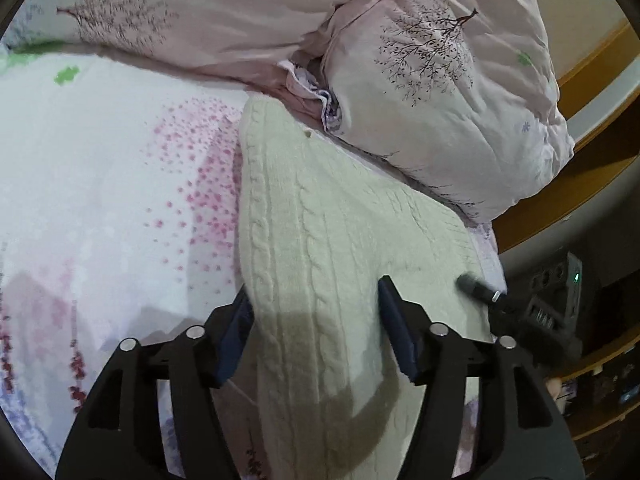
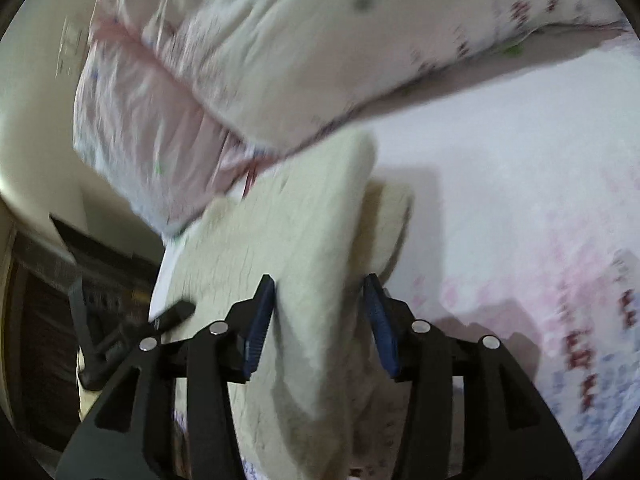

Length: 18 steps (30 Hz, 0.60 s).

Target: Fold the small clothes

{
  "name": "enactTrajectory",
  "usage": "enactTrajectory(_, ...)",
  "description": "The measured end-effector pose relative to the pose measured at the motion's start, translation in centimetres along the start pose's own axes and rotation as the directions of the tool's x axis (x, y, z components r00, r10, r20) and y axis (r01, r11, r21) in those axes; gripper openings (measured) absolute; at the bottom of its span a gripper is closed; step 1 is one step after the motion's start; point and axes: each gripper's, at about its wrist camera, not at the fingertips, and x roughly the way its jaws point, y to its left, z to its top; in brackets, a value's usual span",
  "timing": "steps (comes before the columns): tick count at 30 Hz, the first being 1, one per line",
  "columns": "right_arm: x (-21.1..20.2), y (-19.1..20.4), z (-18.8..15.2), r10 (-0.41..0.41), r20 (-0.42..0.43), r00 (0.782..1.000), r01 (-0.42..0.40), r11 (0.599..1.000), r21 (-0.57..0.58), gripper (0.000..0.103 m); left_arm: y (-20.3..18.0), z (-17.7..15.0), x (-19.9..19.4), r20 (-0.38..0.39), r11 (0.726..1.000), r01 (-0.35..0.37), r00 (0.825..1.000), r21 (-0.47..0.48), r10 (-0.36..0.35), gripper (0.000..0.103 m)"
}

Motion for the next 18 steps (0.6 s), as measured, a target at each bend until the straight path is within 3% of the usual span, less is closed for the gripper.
enactTrajectory(2,-0.4,-0.5,0.4,0.0,0.018,1.0,-0.001,1.0,0.018,0.045,-0.5,-0.1,-0.1,0.003,1.0,-0.004,1.0,0.011,0.004,0.064)
enactTrajectory(4,0.4,-0.2,0.6,-0.024,0.01,1.0,0.024,0.999,-0.021,0.012,-0.4,-0.4,-0.3,0.014,0.999,-0.029,0.999,0.026,0.029,0.066)
enactTrajectory(6,1.2,-0.1,0.8,-0.122,0.03,0.992,0.123,0.992,-0.042,0.011,0.0,-0.7,-0.1,0.019,0.998,-0.062,0.998,0.026,0.062,0.069)
enactTrajectory(8,1.7,-0.7,0.8,-0.161,0.028,0.987,0.162,0.986,-0.049,0.012,-0.1,-0.8,0.5,0.02,0.995,-0.09,0.996,0.037,0.089,0.07)
enactTrajectory(11,0.3,0.1,0.4,-0.176,0.058,0.983,0.18,0.981,-0.071,0.023,-0.7,-1.3,-0.4,0.04,0.992,-0.11,0.993,0.069,0.108,0.07)
enactTrajectory(14,-2.8,1.8,-1.4,-0.176,0.131,0.976,0.197,0.967,-0.164,0.029,-1.6,-2.6,-2.4,0.065,0.981,-0.138,0.989,0.136,0.13,0.07)
enactTrajectory(18,-5.0,4.2,-4.6,-0.133,0.166,0.977,0.178,0.938,-0.297,0.029,-2.2,-4.8,-3.8,0.065,0.96,-0.184,0.983,0.213,0.174,0.07)
